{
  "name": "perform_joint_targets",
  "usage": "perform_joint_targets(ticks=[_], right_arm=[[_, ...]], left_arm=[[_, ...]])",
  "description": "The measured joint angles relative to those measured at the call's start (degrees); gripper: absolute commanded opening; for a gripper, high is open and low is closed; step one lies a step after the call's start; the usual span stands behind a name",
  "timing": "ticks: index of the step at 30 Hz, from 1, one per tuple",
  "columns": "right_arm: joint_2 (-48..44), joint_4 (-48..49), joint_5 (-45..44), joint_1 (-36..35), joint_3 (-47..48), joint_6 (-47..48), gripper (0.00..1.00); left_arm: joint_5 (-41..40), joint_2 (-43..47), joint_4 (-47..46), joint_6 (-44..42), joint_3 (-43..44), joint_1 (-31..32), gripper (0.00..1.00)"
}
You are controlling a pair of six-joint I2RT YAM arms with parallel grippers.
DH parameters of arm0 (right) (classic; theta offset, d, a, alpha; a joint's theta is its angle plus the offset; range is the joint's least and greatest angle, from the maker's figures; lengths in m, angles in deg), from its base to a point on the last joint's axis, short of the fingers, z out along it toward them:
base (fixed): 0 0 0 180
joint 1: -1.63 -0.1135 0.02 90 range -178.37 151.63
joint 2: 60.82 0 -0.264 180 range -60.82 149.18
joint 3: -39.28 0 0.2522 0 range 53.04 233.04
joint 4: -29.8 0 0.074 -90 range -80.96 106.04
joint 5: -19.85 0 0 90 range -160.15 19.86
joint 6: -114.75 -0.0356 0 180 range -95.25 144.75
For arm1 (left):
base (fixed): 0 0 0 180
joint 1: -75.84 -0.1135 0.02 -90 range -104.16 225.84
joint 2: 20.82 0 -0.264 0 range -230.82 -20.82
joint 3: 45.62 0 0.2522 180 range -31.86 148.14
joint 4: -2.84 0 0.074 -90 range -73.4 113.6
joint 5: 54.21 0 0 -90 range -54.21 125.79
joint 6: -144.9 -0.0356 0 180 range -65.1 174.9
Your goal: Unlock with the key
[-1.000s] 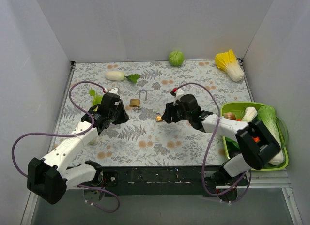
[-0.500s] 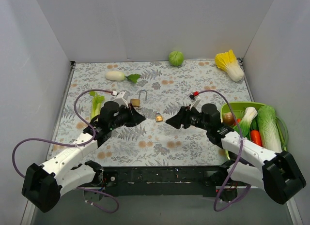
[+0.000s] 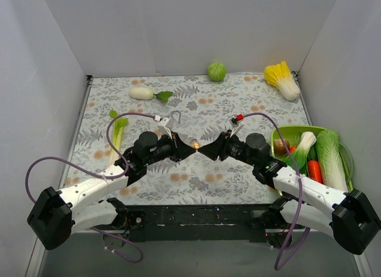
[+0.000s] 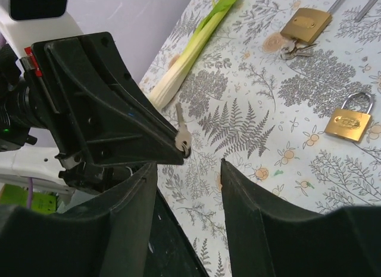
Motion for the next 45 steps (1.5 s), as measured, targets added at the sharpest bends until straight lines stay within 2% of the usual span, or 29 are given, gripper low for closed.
perform_joint_targets(ticks=[6, 20, 23, 24, 26, 27, 29, 30, 32, 33, 35, 36, 39, 41, 45], right_arm=[[1.79, -0.72, -3.96, -4.55, 2.12, 3.13, 0.41], [5.55, -4.17, -12.50, -7.85, 5.09, 9.38, 0.32], [5.86, -4.70, -13.68, -8.61, 5.55, 10.32, 0.22], [5.88, -4.79, -13.99, -8.87, 5.60, 10.54, 0.14], [5.95, -5.11, -14.34, -9.25, 5.79, 11.06, 0.08], [6.05, -5.11, -14.49, -9.35, 5.86, 11.19, 0.02], [6.38, -5.18, -14.78, -9.42, 6.03, 11.47, 0.01], [6.58, -5.31, -14.97, -9.42, 6.19, 11.45, 0.01], [7.04, -5.31, -15.17, -9.42, 6.34, 11.45, 0.01], [7.17, -5.31, -15.17, -9.46, 6.34, 11.47, 0.01], [7.21, -5.55, -15.21, -9.33, 6.34, 11.69, 0.01], [7.08, -5.38, -15.04, -8.92, 6.34, 12.09, 0.01], [6.16, -5.44, -10.80, -6.01, 6.34, 13.75, 0.01], [5.29, -5.44, -3.82, -1.51, 6.34, 14.93, 0.01], [5.11, -7.21, 14.14, 9.18, 7.87, 17.73, 0.01]], left_arm=[[-2.25, -2.82, -0.09, 0.20, 0.13, 3.28, 0.00], [-6.95, -3.69, 0.66, 0.11, 1.25, 6.38, 0.00], [-8.39, -3.69, 1.33, 0.17, 1.40, 6.67, 0.00], [-8.83, -3.69, 1.53, 0.20, 1.46, 6.69, 0.00], [-9.70, -3.69, 1.86, 0.28, 1.60, 6.78, 0.00], [-10.08, -3.69, 2.01, 0.33, 1.68, 6.80, 0.00], [-10.62, -3.69, 2.29, 0.42, 1.75, 6.86, 0.00], [-10.80, -3.69, 2.47, 0.44, 1.77, 6.86, 0.03], [-11.15, -3.69, 2.86, 0.44, 1.81, 6.86, 0.21], [-11.21, -3.69, 2.99, 0.39, 1.81, 6.86, 0.59], [-11.17, -3.54, 3.02, -0.17, 1.84, 6.95, 0.89], [-11.10, -3.26, 3.98, -0.39, 1.90, 7.04, 0.98], [-10.14, -1.27, 4.79, -1.51, 1.92, 6.99, 0.98], [-7.87, 1.05, 4.81, -2.86, 2.10, 6.08, 0.98], [5.35, 2.38, 5.55, -5.57, 5.29, -0.09, 0.98]])
